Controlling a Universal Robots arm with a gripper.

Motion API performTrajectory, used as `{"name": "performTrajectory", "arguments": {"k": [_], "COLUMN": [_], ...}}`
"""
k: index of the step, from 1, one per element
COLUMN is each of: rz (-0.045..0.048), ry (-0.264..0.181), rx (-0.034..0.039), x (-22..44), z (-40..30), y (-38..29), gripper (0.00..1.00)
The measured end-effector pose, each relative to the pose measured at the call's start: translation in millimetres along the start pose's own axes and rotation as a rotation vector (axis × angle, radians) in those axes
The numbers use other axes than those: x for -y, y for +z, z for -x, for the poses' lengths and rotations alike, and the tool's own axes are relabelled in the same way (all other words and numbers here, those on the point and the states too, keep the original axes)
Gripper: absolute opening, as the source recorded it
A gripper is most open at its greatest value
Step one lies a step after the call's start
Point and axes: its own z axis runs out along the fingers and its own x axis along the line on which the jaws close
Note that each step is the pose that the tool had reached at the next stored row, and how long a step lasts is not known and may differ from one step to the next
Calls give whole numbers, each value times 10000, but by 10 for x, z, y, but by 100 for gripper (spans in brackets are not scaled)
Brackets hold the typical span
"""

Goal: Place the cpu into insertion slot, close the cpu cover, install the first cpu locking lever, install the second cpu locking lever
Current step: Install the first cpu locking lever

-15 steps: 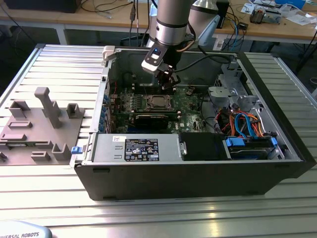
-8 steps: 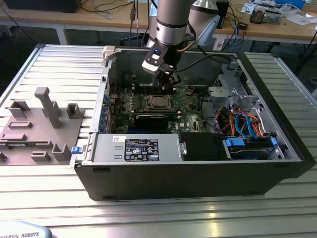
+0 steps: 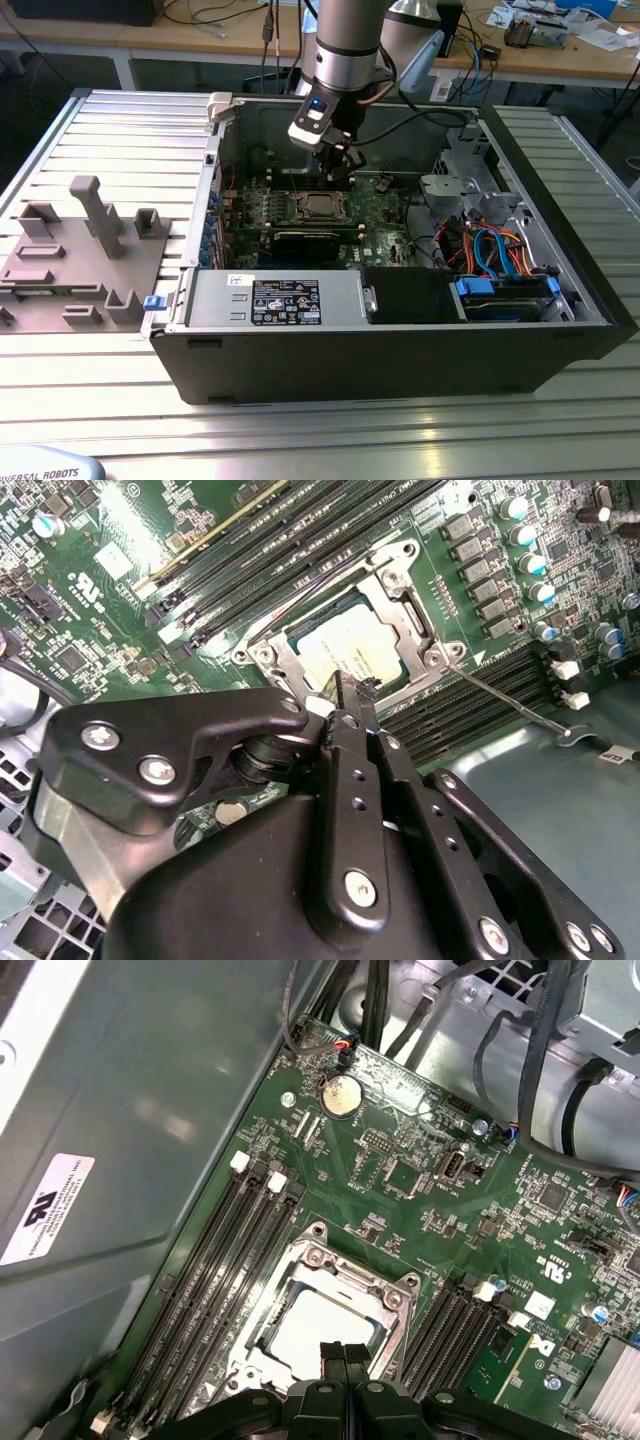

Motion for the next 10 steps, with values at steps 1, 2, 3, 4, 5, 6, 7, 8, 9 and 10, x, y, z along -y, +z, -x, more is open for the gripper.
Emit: {"name": "performTrajectory", "arguments": {"k": [1,2,3,4,5,6,7,8,9,10], "rz": [0,1,1,1,1,1,2,2,2,2], "ry": [-35,-72,-97,-116,-147,-189,-221,-252,-270,-289], "rx": [1,2,2,3,4,4,5,6,7,7], "x": [0,0,0,0,0,0,0,0,0,0], "z": [0,0,0,0,0,0,0,0,0,0], "y": [0,0,0,0,0,0,0,0,0,0], "gripper": [11,11,11,11,11,11,11,11,11,11]}}
